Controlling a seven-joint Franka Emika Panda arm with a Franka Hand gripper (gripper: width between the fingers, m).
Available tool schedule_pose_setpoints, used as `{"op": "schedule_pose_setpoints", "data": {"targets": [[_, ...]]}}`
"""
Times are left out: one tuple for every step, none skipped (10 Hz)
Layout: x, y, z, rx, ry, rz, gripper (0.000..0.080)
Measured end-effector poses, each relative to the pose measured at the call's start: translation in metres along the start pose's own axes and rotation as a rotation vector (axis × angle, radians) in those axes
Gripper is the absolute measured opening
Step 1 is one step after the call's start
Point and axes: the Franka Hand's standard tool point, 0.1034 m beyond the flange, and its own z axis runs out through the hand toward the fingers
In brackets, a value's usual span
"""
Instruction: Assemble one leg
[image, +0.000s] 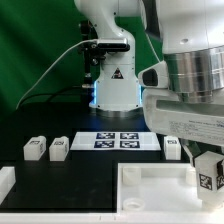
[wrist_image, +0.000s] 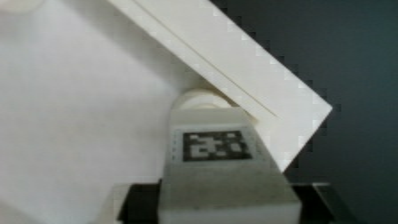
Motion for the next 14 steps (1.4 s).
{"op": "schedule_pose_setpoints", "data": {"targets": [[-0.008,0.001,0.003,0.034,-0.001,0.220,0.0295],[-0.017,-0.002,0.006,0.072,-0.002,0.364,0.0295],[-0.019,-0.003,0.007,0.088,-0.004,0.386,0.0295],[-0.019,-0.003,0.007,0.092,-0.009,0.381,0.0295],[-0.019,-0.002,0.007,0.089,-0.010,0.346,0.0296],[-0.019,-0.002,0.008,0.090,-0.011,0.329,0.0296],[-0.016,-0.001,0.007,0.081,-0.005,0.179,0.0463],[-0.013,0.000,0.005,0.064,-0.007,-0.023,0.0604],[-0.014,0.000,0.004,0.025,-0.015,-0.212,0.0635],[-0.016,-0.003,0.000,-0.019,-0.011,-0.384,0.0635],[-0.017,-0.006,0.000,-0.014,0.003,-0.510,0.0647],[-0.017,-0.005,0.001,-0.015,0.002,-0.614,0.0647],[-0.016,-0.004,0.001,-0.015,0.002,-0.748,0.0649],[-0.016,-0.004,0.001,-0.015,0.001,-0.838,0.0649]]}}
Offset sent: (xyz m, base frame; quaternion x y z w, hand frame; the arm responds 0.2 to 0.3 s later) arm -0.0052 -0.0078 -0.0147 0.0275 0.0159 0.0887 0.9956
